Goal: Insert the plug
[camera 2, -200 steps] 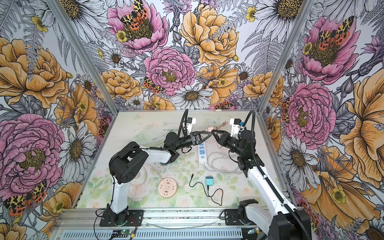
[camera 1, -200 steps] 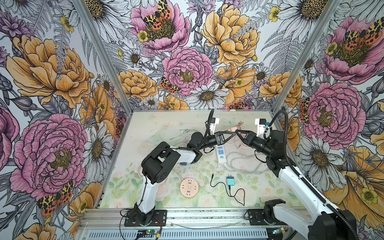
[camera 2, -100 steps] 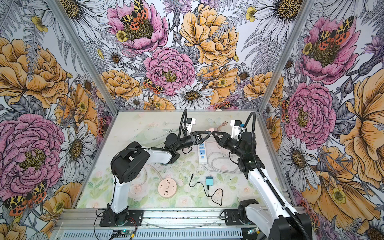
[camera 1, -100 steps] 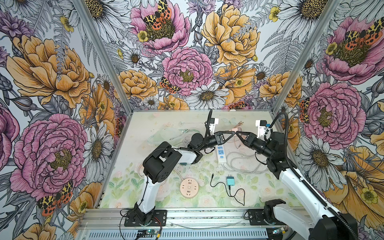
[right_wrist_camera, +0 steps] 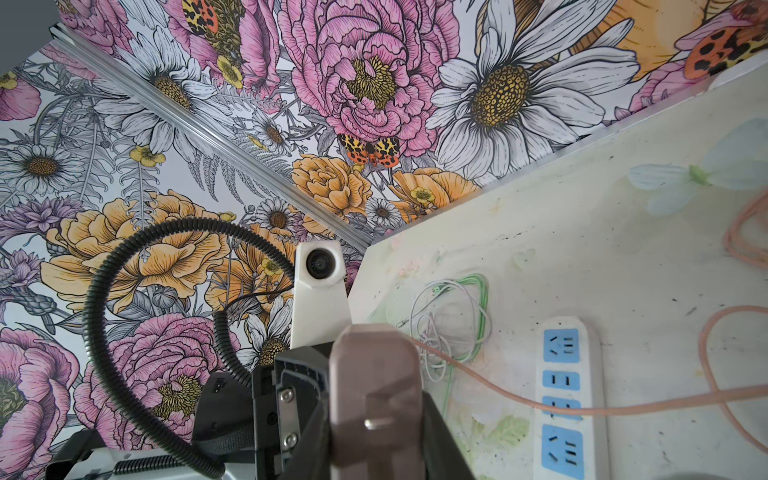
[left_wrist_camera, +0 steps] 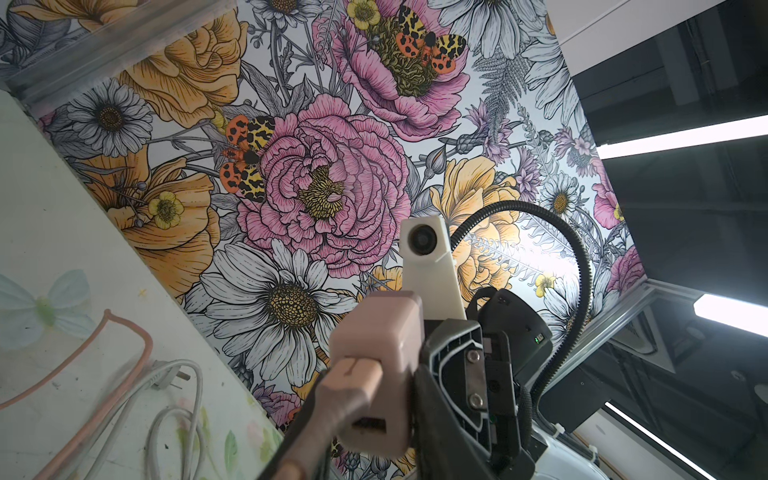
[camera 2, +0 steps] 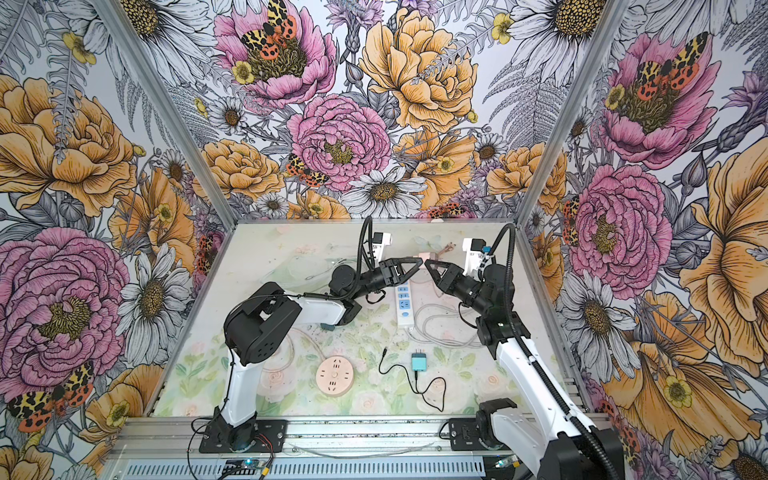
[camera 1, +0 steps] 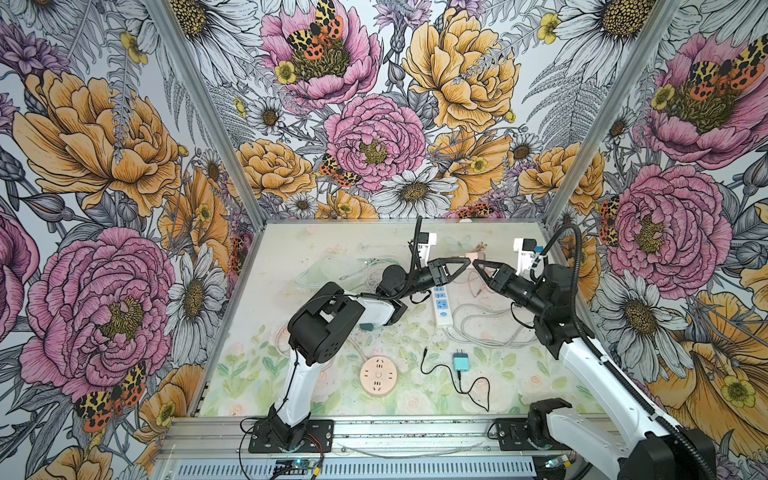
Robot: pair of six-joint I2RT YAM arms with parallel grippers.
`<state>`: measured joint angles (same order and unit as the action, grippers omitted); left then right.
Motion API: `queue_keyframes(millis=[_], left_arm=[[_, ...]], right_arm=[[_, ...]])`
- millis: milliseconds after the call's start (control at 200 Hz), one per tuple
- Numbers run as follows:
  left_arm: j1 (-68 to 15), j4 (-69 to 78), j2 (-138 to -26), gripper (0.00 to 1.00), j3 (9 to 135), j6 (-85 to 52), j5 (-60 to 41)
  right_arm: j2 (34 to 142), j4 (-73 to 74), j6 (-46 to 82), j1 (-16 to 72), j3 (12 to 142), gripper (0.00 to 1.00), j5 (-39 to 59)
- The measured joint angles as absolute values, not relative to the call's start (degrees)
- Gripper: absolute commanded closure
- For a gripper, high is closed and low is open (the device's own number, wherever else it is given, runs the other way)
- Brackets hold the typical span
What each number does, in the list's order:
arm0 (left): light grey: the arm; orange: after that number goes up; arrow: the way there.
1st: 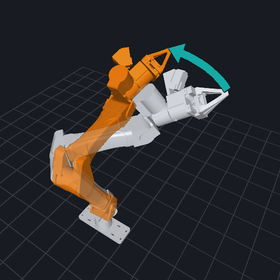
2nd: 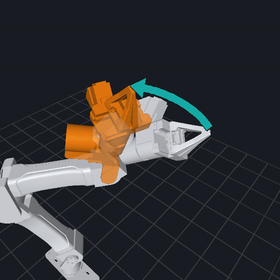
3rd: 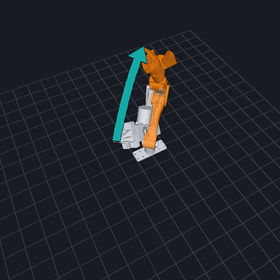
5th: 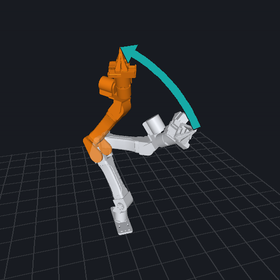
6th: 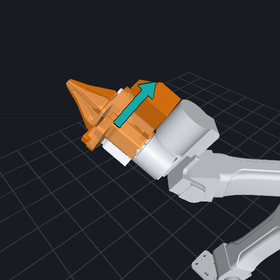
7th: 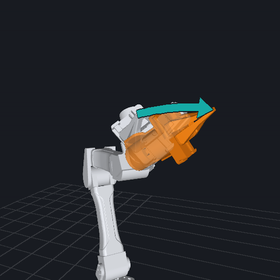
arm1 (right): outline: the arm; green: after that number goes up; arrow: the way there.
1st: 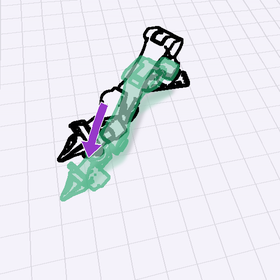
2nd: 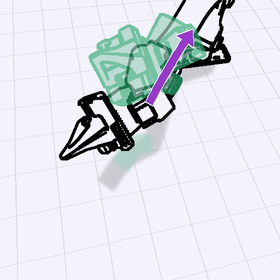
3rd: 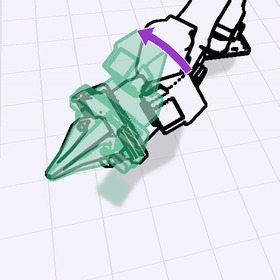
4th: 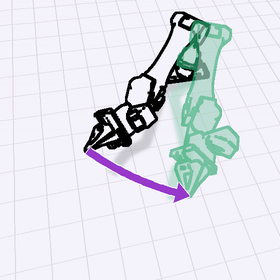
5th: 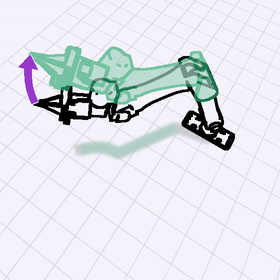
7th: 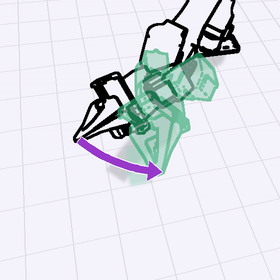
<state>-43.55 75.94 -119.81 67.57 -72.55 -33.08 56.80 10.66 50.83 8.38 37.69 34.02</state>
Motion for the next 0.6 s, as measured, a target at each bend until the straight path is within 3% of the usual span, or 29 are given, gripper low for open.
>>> queue_keyframes(millis=[100, 275, 425, 600], left_arm=[[-43.5, 75.8, -119.8, 0.91, 67.6, -72.7, -33.0], [-43.5, 75.0, -119.8, 1.0, 67.6, -72.5, -33.0], [-43.5, 71.5, -119.6, 1.0, 67.6, -70.7, -33.0], [-43.5, 63.9, -117.5, 1.0, 67.5, -66.4, -33.5]], right_arm=[[57.3, 11.3, 51.0, 8.4, 37.7, 1.0, 34.1], [57.6, 11.4, 51.0, 8.3, 37.7, 1.0, 34.0], [58.1, 9.4, 50.1, 8.2, 37.7, 0.64, 32.8], [58.2, 4.3, 47.6, 8.2, 37.7, 0.57, 32.6]])
